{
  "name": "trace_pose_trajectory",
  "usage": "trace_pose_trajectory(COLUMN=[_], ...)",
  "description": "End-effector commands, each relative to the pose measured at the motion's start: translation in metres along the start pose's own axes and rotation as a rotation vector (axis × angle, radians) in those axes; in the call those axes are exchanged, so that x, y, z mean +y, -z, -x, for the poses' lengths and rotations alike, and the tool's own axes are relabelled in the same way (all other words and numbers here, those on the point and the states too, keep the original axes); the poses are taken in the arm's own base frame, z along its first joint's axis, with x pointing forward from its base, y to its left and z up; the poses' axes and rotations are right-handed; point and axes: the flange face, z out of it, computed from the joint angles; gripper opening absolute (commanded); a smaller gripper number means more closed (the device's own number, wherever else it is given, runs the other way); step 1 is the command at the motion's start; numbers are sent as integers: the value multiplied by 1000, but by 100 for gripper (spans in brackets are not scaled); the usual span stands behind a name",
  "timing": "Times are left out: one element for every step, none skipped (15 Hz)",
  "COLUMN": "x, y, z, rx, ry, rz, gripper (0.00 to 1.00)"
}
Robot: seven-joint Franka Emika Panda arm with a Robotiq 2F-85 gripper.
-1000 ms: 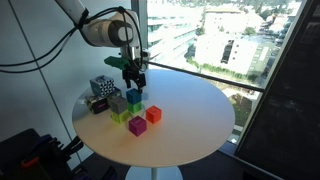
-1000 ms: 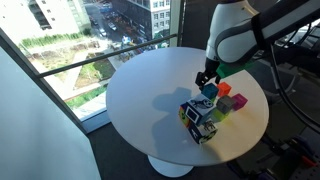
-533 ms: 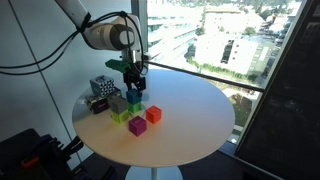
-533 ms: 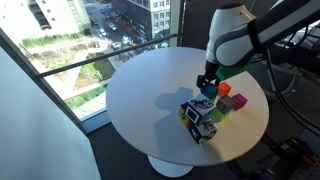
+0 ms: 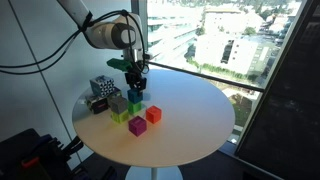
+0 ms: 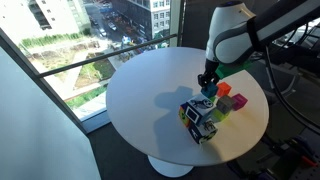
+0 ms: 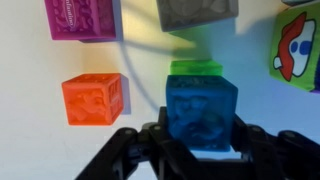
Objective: Put the blue block on the orange block
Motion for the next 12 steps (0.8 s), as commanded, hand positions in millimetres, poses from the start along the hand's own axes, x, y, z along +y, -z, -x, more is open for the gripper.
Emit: trace_pose_trajectory(x=[5,8,10,14,17,21,25,29,33,38,43,49], y=[20,23,26,29,32,35,38,40,41,41,41,39], z=[-5,-6,-8,-10,-11,-13,-15,-16,-18,-20,-22,-24], rx=[-4,-5,-8,-11,-12,-13,-13,-12,-10,-9,-8,-5], ry=[-22,-25,-26,-26,-27,-29,-32,-34,-38,-42,-43,-38], rz=[8,10,12,13,14,17,21,24,28,29,28,33], gripper=[31,31,31,31,31,31,31,31,31,31,31,31])
